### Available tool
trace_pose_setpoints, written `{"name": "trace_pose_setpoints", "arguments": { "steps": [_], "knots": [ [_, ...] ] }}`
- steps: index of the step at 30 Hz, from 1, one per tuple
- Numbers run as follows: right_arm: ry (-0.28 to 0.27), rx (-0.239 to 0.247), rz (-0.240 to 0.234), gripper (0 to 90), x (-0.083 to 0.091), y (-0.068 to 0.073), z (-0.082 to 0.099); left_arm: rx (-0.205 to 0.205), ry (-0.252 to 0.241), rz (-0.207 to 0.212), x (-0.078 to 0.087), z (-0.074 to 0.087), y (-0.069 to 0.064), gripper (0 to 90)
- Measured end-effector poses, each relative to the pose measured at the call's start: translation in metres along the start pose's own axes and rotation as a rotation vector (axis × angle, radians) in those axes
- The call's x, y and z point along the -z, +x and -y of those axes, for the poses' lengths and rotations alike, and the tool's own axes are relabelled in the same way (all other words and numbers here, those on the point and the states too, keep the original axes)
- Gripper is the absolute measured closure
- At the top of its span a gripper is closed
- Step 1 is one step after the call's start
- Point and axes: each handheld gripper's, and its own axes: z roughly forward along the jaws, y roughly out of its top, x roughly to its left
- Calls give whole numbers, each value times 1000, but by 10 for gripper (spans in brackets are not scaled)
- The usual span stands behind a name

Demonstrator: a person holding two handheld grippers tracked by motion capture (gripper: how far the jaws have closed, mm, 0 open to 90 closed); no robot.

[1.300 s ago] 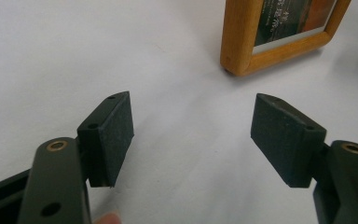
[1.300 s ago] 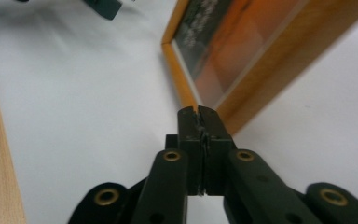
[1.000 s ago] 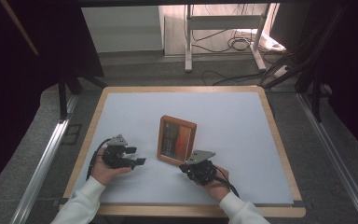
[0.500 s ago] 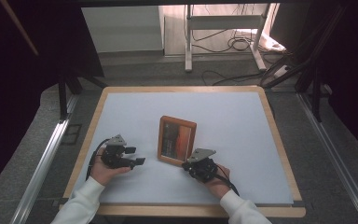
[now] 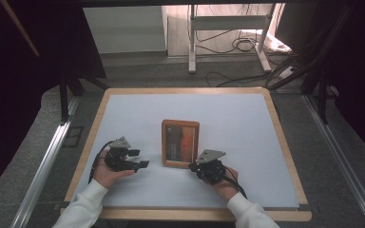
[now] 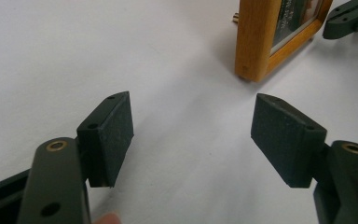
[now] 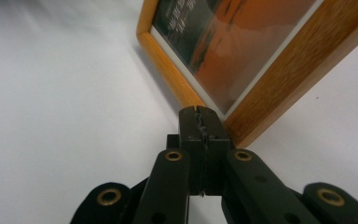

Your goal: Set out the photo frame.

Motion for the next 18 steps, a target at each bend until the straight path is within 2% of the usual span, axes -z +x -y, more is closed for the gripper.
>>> {"name": "trace_pose_setpoints", "arguments": {
  "steps": [6,9,10,12,14,15,16,17,18],
  "knots": [
    [-42,-4,29,900,25,-2,3,-6,-7,-7,3,1,-3,294],
    [-60,-30,52,900,40,-9,10,-5,-12,-9,5,1,-4,295],
    [-72,-49,65,879,50,-15,16,-5,-13,-11,5,2,-5,295],
    [-77,-62,73,867,55,-18,20,-5,-16,-14,6,2,-6,294],
    [-79,-82,84,804,63,-24,27,-11,-21,-19,7,2,-8,295],
    [-78,-95,93,736,67,-27,32,-12,-26,-22,7,2,-9,295],
    [-82,-121,121,576,76,-32,41,-9,-32,-24,8,2,-11,295],
    [-82,-121,121,576,76,-32,41,-13,-38,-28,8,1,-12,295],
    [-85,-133,135,512,80,-33,46,-14,-41,-32,8,1,-14,295]
  ]
}}
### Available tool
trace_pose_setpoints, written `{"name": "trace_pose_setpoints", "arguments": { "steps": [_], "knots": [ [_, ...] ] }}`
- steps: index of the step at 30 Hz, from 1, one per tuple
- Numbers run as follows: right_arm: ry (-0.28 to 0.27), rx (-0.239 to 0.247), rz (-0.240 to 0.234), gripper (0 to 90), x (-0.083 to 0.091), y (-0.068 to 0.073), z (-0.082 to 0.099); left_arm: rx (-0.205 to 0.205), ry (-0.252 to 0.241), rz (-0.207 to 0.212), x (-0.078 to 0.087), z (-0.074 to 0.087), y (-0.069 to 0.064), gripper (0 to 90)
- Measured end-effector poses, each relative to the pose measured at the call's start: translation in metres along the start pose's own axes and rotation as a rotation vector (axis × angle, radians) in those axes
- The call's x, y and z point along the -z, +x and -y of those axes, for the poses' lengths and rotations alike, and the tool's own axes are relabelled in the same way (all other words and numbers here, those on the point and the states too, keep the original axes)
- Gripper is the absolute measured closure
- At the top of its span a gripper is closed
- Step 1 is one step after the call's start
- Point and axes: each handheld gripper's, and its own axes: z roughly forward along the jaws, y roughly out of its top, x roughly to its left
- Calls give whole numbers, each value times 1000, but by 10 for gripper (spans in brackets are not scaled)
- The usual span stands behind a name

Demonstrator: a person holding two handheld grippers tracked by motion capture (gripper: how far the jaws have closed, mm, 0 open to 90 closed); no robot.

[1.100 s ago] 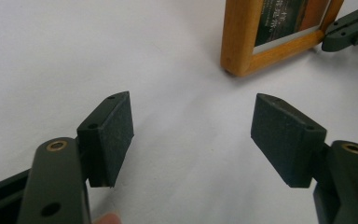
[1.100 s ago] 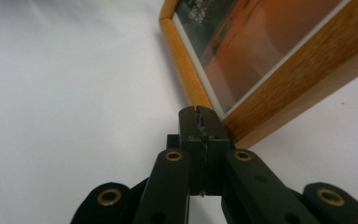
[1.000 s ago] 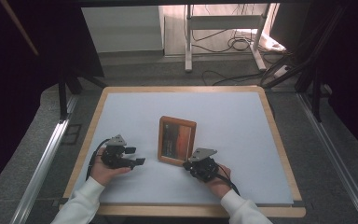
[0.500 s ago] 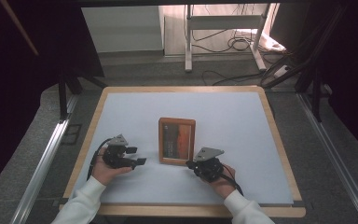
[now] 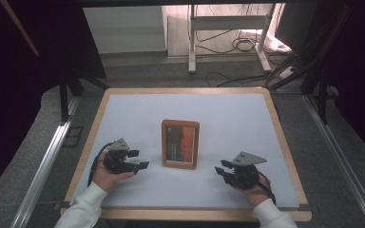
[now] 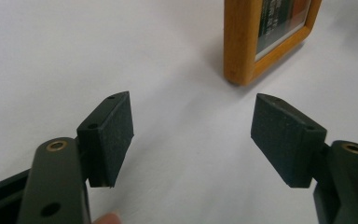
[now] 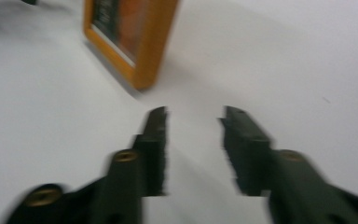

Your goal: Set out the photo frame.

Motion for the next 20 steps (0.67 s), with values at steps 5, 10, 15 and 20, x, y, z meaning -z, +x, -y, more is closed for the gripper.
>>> {"name": "trace_pose_setpoints", "arguments": {
  "steps": [5,10,15,20],
  "knots": [
    [-17,-45,54,344,19,-15,17,-13,3,-29,-3,0,-6,294],
    [-28,-93,67,281,26,-32,24,-37,11,-57,-2,4,-13,294],
    [-42,-111,66,243,23,-36,24,-53,4,-68,0,4,-16,294],
    [-53,-100,72,225,22,-35,22,-58,4,-73,1,5,-15,294]
  ]
}}
